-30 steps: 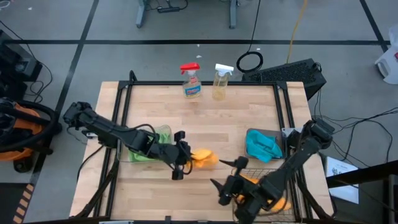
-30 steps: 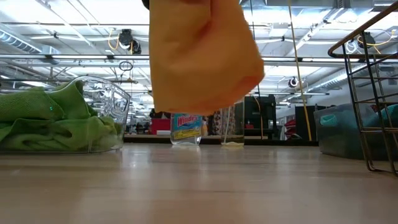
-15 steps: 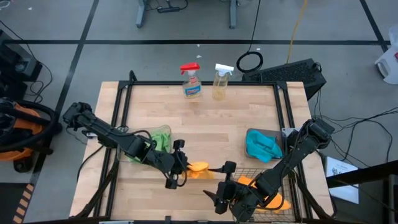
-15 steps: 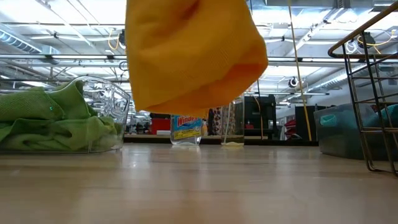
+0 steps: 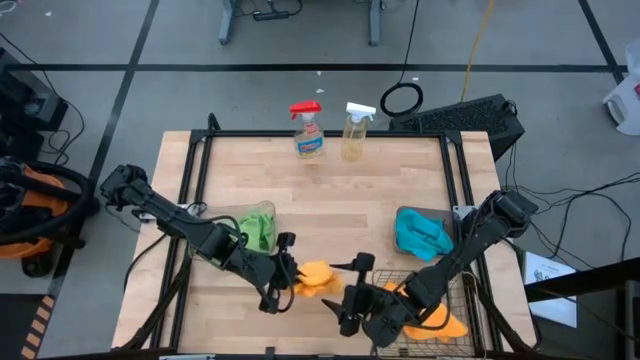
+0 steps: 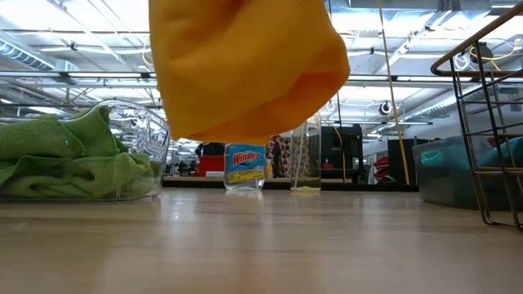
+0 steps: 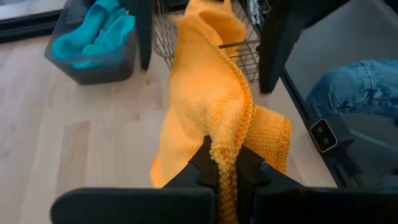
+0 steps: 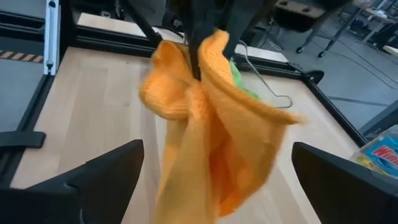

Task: Sort microfiber towel by color & place in baskets
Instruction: Put the yellow microfiber cloth into the metal wire basket

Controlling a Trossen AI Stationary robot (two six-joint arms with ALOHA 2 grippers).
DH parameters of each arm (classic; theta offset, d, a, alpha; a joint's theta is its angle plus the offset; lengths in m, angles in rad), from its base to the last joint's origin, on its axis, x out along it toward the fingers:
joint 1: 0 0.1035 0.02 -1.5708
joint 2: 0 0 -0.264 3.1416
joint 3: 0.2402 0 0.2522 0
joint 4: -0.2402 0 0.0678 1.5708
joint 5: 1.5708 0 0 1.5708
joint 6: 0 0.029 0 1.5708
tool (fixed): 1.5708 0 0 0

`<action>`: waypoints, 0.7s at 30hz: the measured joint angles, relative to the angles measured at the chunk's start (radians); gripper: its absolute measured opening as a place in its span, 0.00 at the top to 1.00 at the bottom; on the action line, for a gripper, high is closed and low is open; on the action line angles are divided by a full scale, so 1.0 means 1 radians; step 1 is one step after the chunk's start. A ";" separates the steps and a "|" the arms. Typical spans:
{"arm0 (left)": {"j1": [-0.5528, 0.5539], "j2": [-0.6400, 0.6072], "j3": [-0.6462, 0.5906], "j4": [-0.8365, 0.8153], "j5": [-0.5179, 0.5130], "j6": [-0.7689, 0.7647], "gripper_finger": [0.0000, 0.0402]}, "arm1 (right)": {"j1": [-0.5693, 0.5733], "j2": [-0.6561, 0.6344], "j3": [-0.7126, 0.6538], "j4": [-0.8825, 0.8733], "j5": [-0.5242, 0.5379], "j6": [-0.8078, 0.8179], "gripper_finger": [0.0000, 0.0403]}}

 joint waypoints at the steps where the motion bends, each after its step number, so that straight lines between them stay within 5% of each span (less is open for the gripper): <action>1: -0.003 0.000 0.000 0.005 0.000 0.005 0.96 | -0.010 0.005 0.000 0.010 -0.010 -0.005 0.01; 11: -0.011 -0.001 0.001 0.046 -0.002 0.068 0.96 | -0.058 0.091 0.000 0.217 -0.115 -0.230 0.15; 16: -0.012 -0.001 0.001 0.046 -0.002 0.076 0.96 | -0.057 0.094 0.000 0.222 -0.112 -0.234 0.43; 21: -0.011 -0.001 0.001 0.050 -0.005 0.071 0.96 | -0.057 0.094 0.000 0.259 -0.113 -0.241 0.85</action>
